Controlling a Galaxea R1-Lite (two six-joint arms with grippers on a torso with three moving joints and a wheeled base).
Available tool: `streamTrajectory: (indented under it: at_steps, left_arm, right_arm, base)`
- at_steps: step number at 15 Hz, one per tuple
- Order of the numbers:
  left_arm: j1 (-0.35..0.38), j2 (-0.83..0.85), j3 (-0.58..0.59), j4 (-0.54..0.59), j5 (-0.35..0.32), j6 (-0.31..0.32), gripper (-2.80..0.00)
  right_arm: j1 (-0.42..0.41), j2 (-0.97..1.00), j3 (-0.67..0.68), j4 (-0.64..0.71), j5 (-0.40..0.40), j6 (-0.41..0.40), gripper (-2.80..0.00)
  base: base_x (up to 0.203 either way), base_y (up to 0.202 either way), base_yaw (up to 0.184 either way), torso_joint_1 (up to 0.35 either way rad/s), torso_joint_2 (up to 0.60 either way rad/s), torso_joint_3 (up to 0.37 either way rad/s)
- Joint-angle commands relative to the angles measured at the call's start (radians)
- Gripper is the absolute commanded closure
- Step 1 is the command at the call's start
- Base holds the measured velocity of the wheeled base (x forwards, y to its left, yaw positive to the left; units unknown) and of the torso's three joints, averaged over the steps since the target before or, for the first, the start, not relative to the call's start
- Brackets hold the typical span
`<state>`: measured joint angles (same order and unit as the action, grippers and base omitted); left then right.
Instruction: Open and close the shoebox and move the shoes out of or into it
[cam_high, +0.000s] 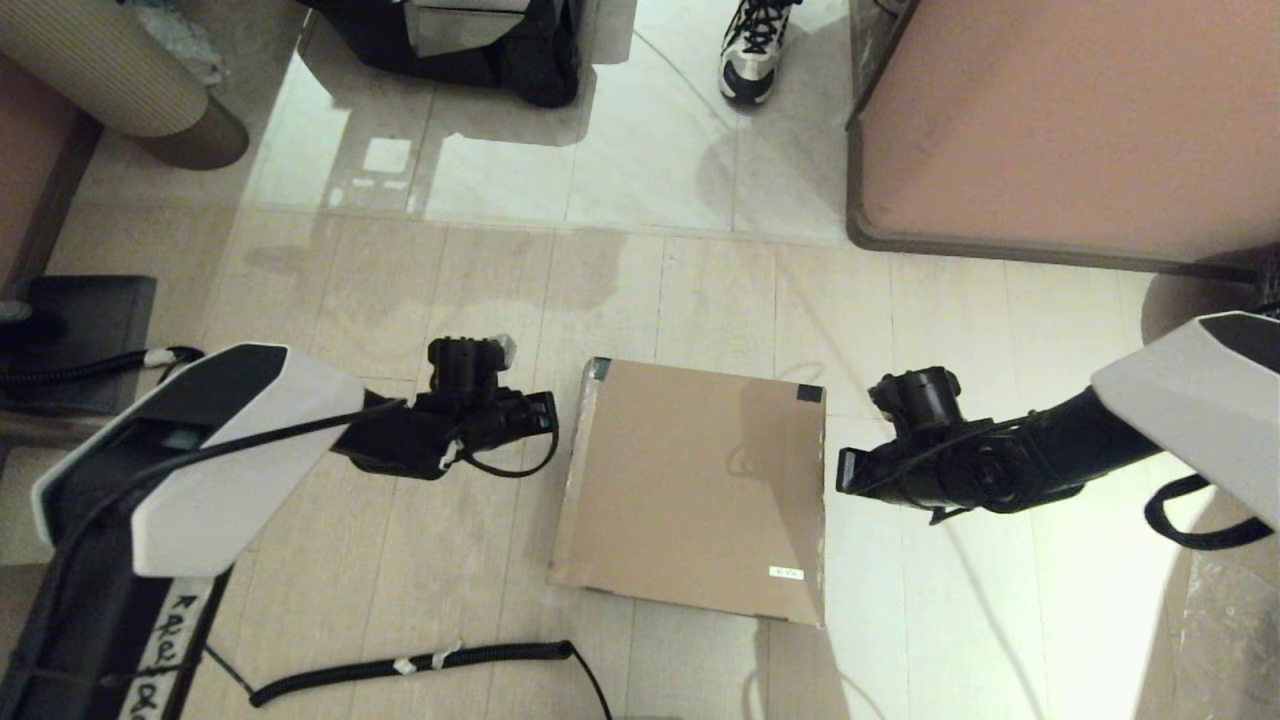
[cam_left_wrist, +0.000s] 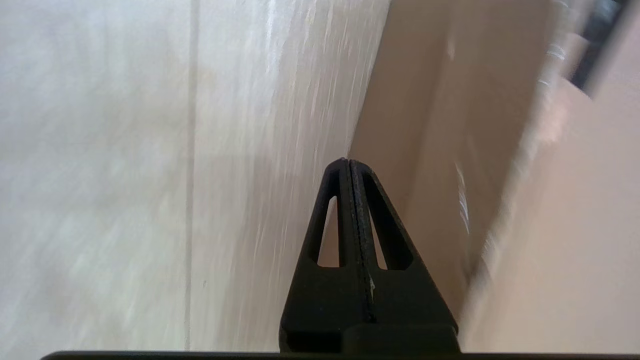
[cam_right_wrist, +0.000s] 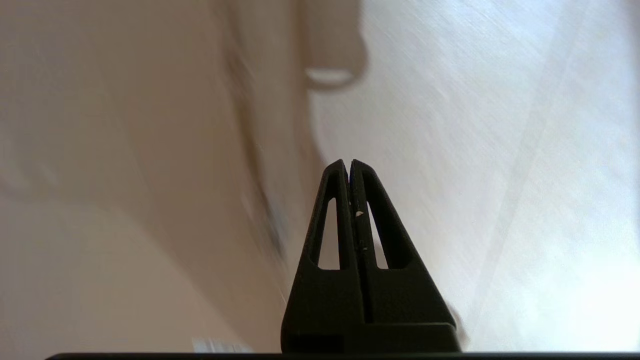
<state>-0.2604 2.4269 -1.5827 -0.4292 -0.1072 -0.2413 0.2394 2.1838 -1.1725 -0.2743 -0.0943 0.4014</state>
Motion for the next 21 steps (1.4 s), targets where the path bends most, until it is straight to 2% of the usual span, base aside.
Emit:
streamTrajectory:
  at_steps: [1,4,6,10,14,21]
  left_arm:
    - [0.013,-0.156,0.115,0.001,0.001,-0.005,0.0]
    - [-0.018,-0.293,0.323,0.0,-0.005,-0.017,0.0]
    - [-0.071,-0.351,0.448,-0.008,-0.006,-0.042,0.0]
    - [-0.161,-0.352,0.608,-0.107,-0.005,-0.057,0.0]
    - [-0.203,-0.275,0.68,-0.256,0.002,-0.051,0.0]
    - [-0.215,-0.18,0.688,-0.349,0.072,-0.029,0.0]
  right_arm:
    - [0.025,-0.179,0.117,0.04,-0.001,0.006,0.0]
    - [0.129,-0.308,0.247,0.103,0.031,0.088,0.0]
    - [0.212,-0.315,0.286,0.108,0.035,0.137,0.0]
    - [0.342,-0.284,0.358,0.093,0.012,0.234,0.0]
    - [0.355,-0.192,0.401,-0.026,-0.062,0.237,0.0]
    - [0.356,-0.039,0.381,-0.113,-0.118,0.232,0.0]
  base:
    - [0.0,0.0,0.0,0.0,0.0,0.0]
    - [0.0,0.0,0.0,0.0,0.0,0.0]
    - [0.0,0.0,0.0,0.0,0.0,0.0]
    - [0.0,0.0,0.0,0.0,0.0,0.0]
    - [0.0,0.0,0.0,0.0,0.0,0.0]
    - [0.0,0.0,0.0,0.0,0.0,0.0]
